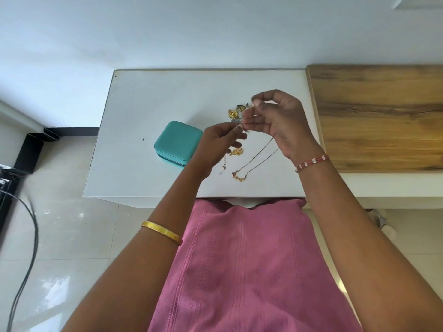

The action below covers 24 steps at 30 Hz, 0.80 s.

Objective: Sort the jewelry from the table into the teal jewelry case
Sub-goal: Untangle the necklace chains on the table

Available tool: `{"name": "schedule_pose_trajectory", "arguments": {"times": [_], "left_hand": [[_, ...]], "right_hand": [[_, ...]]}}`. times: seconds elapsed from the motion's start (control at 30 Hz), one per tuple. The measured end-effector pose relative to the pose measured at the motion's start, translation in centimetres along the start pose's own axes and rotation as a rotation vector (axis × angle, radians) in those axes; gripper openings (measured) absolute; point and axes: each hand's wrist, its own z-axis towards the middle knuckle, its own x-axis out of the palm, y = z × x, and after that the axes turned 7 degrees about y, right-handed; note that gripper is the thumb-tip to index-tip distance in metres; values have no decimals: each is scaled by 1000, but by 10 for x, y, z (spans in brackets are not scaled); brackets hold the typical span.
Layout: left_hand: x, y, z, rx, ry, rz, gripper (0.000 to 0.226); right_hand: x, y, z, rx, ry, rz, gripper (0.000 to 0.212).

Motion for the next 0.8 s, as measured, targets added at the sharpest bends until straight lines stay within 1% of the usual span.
{"name": "schedule_pose_trajectory", "arguments": {"times": [0.1,0.17,0.27,0.37,0.43,0.53,0.73,0.8], "left_hand": [[0,-3,0,58,-22,-40,10],[-2,-4,-1,84,-22,-58,10],[-4,-6,0,102,-54,-86,11],[-8,-4,3,92,-111,-52,9],[-13,3,3,78,-109,6,8],[-21,16,0,38,-76,47,14],[-19,18,1,-74,-31,-65,37],[-22,16,3,-113,-51,-191,41]], "right_hand": [[2,2,1,-75,-13,-181,11],[0,3,2,-101,-39,-190,11],[-3,0,5,-100,-73,-103,10],[-7,-3,6,-84,-129,-15,11],[-12,-3,8,-65,-198,92,12],[-22,-3,14,-51,-264,222,13],[-31,-16,21,24,-271,403,11],[-36,-20,22,48,-291,446,12]]}}
